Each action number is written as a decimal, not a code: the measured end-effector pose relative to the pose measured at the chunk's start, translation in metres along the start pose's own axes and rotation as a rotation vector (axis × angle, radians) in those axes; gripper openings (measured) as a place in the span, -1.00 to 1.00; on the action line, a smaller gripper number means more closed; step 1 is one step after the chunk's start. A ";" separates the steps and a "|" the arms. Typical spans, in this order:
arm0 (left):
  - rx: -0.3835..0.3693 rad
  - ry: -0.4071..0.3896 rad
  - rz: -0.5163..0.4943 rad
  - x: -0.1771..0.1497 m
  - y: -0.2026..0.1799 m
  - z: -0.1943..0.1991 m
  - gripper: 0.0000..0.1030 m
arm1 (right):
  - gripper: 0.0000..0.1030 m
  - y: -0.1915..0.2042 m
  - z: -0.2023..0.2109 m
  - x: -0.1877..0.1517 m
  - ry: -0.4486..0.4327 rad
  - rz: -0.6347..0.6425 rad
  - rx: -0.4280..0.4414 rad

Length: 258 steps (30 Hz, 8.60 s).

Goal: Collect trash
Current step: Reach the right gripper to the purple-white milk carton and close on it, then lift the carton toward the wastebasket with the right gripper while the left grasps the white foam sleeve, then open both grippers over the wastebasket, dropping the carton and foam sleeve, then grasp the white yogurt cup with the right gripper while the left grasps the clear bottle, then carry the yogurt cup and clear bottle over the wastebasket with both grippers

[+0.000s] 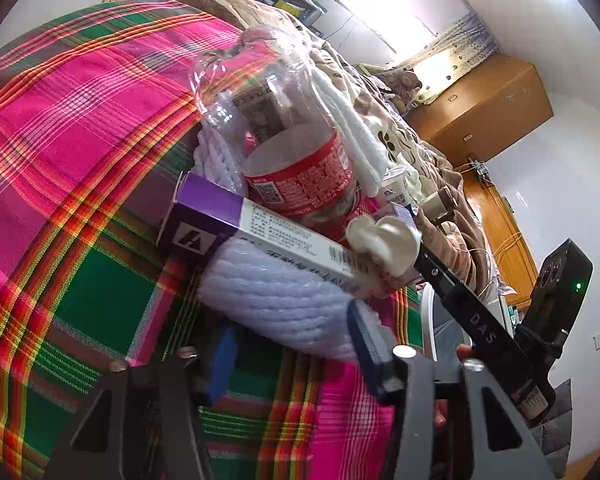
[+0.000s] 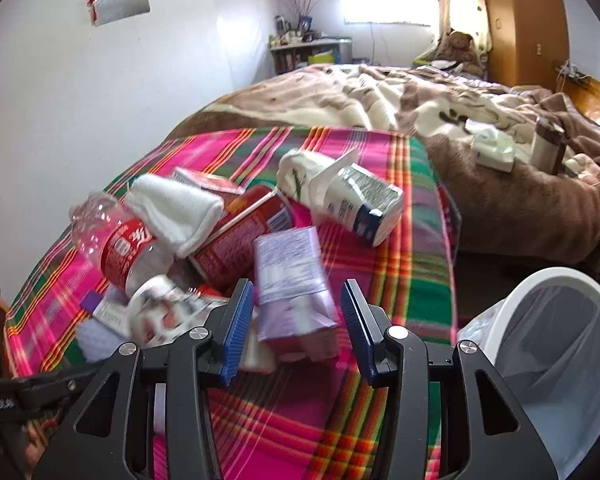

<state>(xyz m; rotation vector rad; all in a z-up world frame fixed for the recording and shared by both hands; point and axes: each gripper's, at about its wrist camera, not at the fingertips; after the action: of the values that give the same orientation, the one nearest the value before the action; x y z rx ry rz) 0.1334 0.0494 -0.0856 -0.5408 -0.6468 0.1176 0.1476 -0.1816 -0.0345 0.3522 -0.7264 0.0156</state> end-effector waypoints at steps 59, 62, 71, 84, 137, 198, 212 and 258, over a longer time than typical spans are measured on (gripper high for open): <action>0.285 0.096 -0.922 -0.018 -0.066 -0.009 0.25 | -0.21 -0.029 0.058 -0.031 -0.126 -0.151 0.034; 0.364 0.103 -0.971 -0.020 -0.067 -0.019 0.00 | -0.21 -0.030 0.059 -0.032 -0.125 -0.157 0.036; 0.328 0.049 -0.927 -0.020 -0.070 -0.001 -0.69 | -0.21 -0.032 0.065 -0.035 -0.134 -0.168 0.034; 0.223 -0.049 -0.847 -0.029 -0.095 0.038 -0.75 | -0.21 -0.039 0.088 -0.038 -0.191 -0.204 0.042; -0.157 0.052 -0.850 -0.022 -0.274 -0.095 0.05 | 0.06 -0.171 0.113 -0.039 -0.211 -0.359 -0.409; 0.139 -0.051 -0.132 0.120 0.019 -0.034 0.43 | 0.36 -0.015 -0.061 0.061 0.012 0.130 -0.125; 0.152 -0.015 -0.155 0.122 0.005 -0.056 0.44 | 0.34 -0.014 -0.064 0.058 0.040 0.074 -0.101; 0.103 -0.294 -0.354 0.089 -0.047 0.054 0.26 | 0.33 -0.009 0.037 0.026 -0.201 -0.097 0.041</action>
<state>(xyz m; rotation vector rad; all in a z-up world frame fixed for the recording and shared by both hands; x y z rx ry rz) 0.1689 0.0571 0.0230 -0.3050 -1.0084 -0.1047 0.1450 -0.2051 0.0052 0.4325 -0.9077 -0.0981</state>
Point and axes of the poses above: each gripper's, at about its wrist camera, not at the fingertips, and z roughly against the way its jaws point, y to its left, x to its top, and after that the axes turned 14 degrees about -z, right-handed
